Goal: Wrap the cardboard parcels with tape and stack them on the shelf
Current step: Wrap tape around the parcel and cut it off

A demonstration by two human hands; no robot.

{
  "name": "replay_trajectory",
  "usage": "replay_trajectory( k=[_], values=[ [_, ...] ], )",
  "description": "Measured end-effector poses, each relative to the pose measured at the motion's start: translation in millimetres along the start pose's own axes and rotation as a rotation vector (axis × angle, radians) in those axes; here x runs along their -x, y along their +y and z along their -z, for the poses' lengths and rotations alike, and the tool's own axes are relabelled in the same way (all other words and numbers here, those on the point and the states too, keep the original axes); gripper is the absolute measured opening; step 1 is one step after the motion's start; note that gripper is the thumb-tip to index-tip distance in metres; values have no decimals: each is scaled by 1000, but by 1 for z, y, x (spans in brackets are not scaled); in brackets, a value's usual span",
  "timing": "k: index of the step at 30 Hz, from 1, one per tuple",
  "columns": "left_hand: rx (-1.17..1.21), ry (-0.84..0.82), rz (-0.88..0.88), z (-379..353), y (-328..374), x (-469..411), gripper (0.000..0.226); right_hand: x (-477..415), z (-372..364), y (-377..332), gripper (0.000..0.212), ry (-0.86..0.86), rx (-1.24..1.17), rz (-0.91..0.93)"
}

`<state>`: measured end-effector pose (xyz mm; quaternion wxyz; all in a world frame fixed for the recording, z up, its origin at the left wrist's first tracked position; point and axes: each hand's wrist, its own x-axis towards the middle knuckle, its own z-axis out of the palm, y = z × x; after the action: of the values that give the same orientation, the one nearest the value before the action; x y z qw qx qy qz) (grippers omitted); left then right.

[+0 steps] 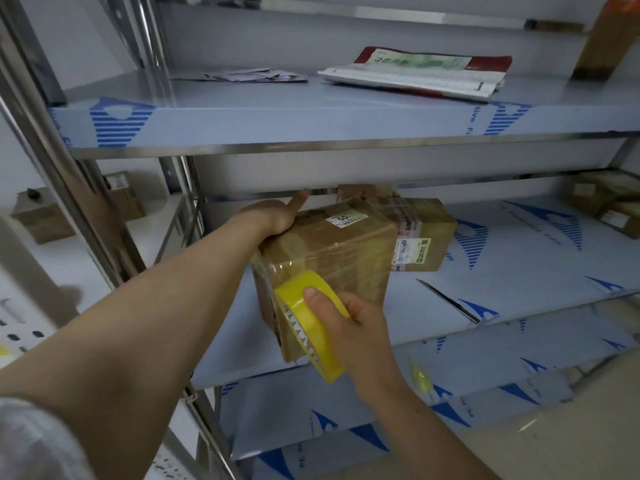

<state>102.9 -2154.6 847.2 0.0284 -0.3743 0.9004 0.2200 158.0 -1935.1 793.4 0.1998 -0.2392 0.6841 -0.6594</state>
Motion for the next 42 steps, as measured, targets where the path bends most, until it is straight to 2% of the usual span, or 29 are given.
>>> replay_trajectory(
  k=[3, 4, 6, 7, 10, 13, 16, 20, 22, 26, 27, 29, 32, 34, 39, 42],
  values=[
    [-381, 304, -65, -8, 8, 14, 83, -1, 5, 2, 47, -3, 6, 1],
    [-423, 318, -68, -10, 9, 20, 86, -1, 6, 3, 48, -8, 6, -2],
    [-352, 165, -7, -17, 10, 31, 110, -4, 5, 5, 45, -9, 1, 6],
    [-313, 123, 2, -19, 10, 36, 115, -4, 4, 5, 44, -7, 3, 5],
    [-273, 127, -20, -15, 10, 39, 117, -5, 2, 2, 47, 2, -22, -14],
    [-312, 112, -56, -23, 11, 47, 134, -9, 4, -2, 47, 14, -21, -10],
    [-322, 108, -122, -27, 13, 54, 130, -11, 4, 0, 43, 22, -24, -19],
    [-229, -52, -182, -3, -4, 57, 145, -10, 5, 0, 38, 6, -41, -62],
    [-274, 4, -188, -1, -8, 61, 139, -11, 5, 1, 41, 21, -46, -83],
    [-274, 134, -253, -4, -1, 66, 106, -9, 8, 3, 45, 40, -78, -114],
    [-241, 133, -285, -2, 0, 68, 104, -8, 9, 2, 47, 31, -87, -121],
    [-208, 84, -319, 2, 0, 71, 109, -8, 10, 0, 49, 18, -100, -127],
    [-241, -75, -233, 6, -3, 76, 128, -8, 10, 0, 52, 15, -111, -143],
    [-175, -83, -211, 7, -9, 76, 127, -7, 11, 0, 46, 1, -106, -160],
    [64, 29, -287, 5, -15, 77, 101, -5, 14, -9, 30, -74, -118, -203],
    [247, 3, -267, 9, -18, 74, 83, 1, 25, -28, 11, -232, -148, -173]
  ],
)
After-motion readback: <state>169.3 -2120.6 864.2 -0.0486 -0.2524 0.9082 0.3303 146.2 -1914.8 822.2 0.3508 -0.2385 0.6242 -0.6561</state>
